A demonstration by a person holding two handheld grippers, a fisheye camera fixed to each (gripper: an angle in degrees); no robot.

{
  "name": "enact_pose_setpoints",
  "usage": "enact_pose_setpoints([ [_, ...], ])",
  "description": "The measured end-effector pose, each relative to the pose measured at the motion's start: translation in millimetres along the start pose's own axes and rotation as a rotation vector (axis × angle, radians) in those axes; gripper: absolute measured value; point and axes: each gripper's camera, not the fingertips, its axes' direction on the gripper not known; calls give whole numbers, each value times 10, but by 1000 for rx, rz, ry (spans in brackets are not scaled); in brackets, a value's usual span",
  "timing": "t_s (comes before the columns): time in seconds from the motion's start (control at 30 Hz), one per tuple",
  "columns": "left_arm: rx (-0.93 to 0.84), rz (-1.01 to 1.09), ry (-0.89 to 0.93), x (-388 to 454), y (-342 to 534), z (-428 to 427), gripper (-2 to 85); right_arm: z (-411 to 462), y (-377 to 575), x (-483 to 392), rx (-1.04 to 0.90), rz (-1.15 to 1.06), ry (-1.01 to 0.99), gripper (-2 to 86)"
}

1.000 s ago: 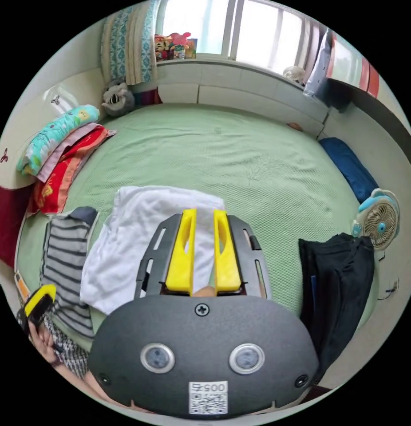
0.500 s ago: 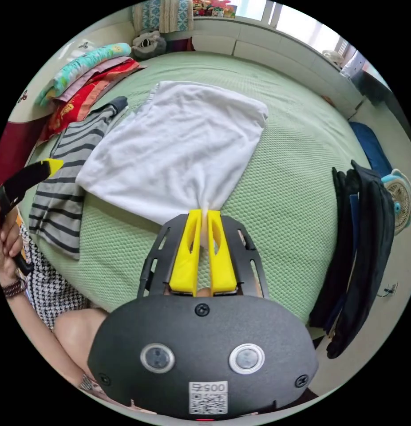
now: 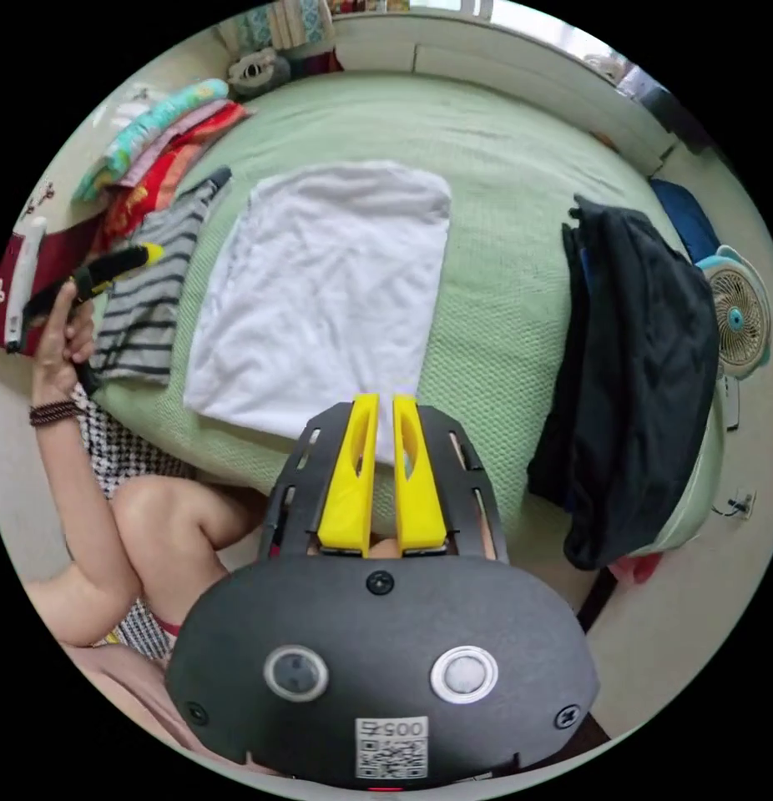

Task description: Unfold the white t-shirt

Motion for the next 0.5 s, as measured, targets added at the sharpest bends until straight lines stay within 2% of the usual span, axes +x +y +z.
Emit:
enact_pose_setpoints([
  [0.13, -13, 30, -2, 180, -49, 77, 67, -53, -279, -466, 118, -43, -3, 79],
  [0.33, -95, 149, -4, 609, -149, 433, 65, 553, -374, -680, 32, -62, 140, 69],
  [0.5, -169, 202, -63, 890, -191, 781, 62, 829, -403, -539, 8, 15, 158, 30],
])
